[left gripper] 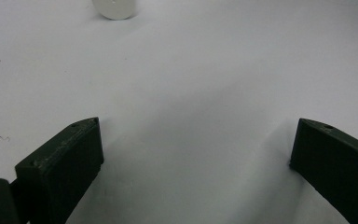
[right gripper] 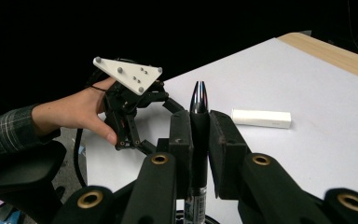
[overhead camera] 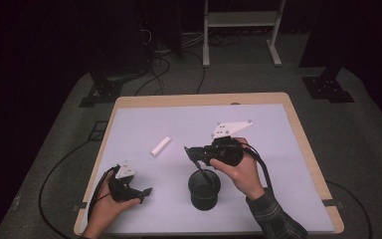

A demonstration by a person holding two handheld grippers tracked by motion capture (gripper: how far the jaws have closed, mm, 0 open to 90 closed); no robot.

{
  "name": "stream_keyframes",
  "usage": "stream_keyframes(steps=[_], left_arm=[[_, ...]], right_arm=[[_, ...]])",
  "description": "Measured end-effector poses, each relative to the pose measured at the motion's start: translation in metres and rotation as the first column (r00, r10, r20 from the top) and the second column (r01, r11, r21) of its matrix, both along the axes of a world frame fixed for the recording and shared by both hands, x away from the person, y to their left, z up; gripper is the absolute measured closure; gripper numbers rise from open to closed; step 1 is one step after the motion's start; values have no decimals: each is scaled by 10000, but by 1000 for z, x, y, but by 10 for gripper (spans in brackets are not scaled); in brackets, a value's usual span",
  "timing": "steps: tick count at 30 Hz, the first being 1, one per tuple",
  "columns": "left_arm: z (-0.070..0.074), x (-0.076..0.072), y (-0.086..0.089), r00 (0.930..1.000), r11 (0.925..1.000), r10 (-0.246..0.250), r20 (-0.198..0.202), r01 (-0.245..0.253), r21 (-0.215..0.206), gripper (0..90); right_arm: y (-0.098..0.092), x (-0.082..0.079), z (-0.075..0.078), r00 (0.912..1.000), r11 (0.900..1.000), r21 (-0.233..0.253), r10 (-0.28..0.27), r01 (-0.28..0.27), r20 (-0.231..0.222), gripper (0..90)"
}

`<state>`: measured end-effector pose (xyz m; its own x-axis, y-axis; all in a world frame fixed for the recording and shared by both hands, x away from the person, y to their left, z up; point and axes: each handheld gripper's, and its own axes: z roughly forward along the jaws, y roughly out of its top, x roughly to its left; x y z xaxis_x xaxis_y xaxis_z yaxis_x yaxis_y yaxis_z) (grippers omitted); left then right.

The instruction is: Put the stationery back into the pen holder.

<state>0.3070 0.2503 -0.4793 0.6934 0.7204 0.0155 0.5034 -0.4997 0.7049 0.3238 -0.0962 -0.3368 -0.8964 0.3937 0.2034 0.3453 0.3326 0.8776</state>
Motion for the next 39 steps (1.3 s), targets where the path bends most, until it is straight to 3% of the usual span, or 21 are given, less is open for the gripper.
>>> stream_keyframes(steps=[16, 39], left_arm=[[0, 0, 0, 10000, 10000, -5, -6, 5, -5, 16], [0, 0, 0, 10000, 10000, -1, 19, 1, -12, 16]], right_arm=[[1, 0, -20, 9996, 9994, -241, 264, -267, -139, 794], [-7, -4, -37, 9987, 9975, -641, 271, -299, -443, 794]])
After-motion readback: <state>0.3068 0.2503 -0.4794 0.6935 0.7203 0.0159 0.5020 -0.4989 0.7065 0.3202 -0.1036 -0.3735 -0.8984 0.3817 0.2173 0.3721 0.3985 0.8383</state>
